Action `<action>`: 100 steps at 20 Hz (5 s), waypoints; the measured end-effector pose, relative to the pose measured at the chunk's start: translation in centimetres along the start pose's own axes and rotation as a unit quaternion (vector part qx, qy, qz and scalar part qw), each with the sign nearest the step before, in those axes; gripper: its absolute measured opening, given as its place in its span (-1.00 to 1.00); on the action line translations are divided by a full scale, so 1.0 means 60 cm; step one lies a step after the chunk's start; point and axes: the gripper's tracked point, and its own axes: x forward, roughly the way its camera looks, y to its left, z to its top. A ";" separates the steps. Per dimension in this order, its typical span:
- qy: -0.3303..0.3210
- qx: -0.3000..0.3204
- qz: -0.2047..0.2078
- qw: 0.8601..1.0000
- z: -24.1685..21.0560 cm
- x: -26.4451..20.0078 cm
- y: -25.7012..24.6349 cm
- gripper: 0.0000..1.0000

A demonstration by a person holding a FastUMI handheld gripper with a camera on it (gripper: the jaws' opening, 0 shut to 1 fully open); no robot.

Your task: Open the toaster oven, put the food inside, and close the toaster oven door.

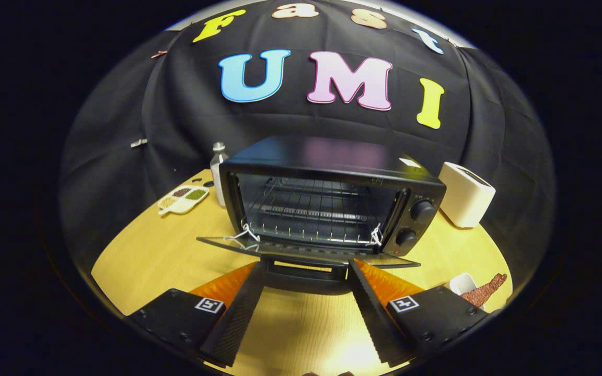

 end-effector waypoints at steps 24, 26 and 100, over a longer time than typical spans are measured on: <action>-0.019 0.035 -0.069 0.997 0.022 -0.165 -0.217 0.96; -0.036 0.037 -0.085 0.995 0.051 -0.174 -0.257 0.96; 0.167 0.339 0.154 0.913 -0.043 -0.156 -0.520 -0.71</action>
